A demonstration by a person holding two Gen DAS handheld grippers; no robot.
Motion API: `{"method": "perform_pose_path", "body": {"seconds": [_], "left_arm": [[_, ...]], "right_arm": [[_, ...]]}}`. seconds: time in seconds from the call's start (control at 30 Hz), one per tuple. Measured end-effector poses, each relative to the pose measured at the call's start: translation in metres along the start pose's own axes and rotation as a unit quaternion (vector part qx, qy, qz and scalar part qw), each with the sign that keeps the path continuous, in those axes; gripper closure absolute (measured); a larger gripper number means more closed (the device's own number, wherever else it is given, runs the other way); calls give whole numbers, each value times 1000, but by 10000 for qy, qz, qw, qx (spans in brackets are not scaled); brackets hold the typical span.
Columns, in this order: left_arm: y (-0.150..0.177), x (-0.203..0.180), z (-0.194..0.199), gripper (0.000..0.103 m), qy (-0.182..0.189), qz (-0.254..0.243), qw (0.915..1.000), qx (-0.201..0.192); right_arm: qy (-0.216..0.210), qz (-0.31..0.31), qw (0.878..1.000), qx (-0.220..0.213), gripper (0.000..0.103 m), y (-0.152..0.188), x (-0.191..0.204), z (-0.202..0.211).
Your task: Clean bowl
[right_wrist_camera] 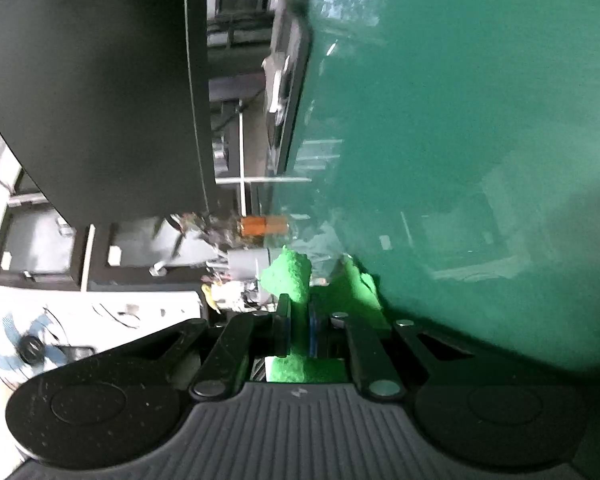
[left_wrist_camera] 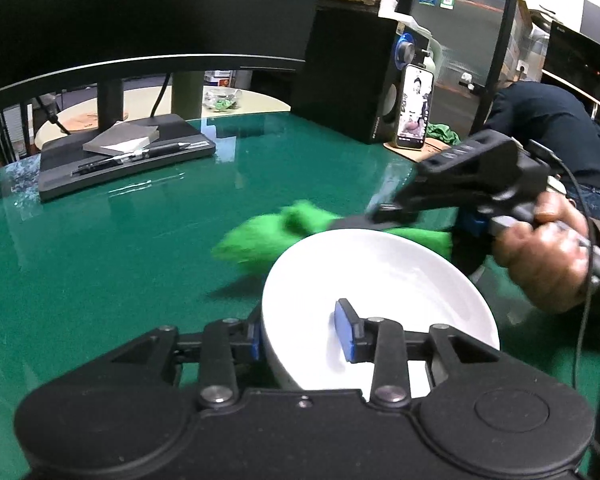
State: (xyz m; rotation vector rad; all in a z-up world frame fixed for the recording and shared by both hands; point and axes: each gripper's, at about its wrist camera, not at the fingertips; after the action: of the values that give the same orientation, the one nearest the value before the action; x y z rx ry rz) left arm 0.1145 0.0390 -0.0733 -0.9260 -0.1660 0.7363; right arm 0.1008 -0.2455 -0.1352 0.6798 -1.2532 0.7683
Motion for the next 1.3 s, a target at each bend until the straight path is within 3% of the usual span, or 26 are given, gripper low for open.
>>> {"method": "perform_pose_path", "body": {"seconds": [0.1,0.37,0.73,1.03,1.3], "left_arm": [[-1,0,0,69,14,6,10000,22],[-3,2,-2,68,153,-37,9999,40],[-2,0,-2,66,193,-71,9998,21],[-5,-12,-8,61,559,-413,9975,145],[-2,-14,-8,61,535,-398,9977,111]], "right_arm": [[-11,54,10000,73,93,-2,1,-8],[-51,-83,9999,-51,93,9,-8,33],[143,139,9996,210,93,-3,6,-12],[138,-94,9999,-9,93,15,-7,44],[125,-19,9998,135,93,7,-1,7]]}}
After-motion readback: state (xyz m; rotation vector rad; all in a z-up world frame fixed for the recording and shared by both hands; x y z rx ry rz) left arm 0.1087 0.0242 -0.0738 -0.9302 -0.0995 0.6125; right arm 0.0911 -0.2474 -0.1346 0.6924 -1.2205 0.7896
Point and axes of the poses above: each gripper's, at about its wrist camera, not at the fingertips, and z roughly against the way its jaws point, x to its left, y to its underside, and after that the axes turned 1 degree about z, right-handed
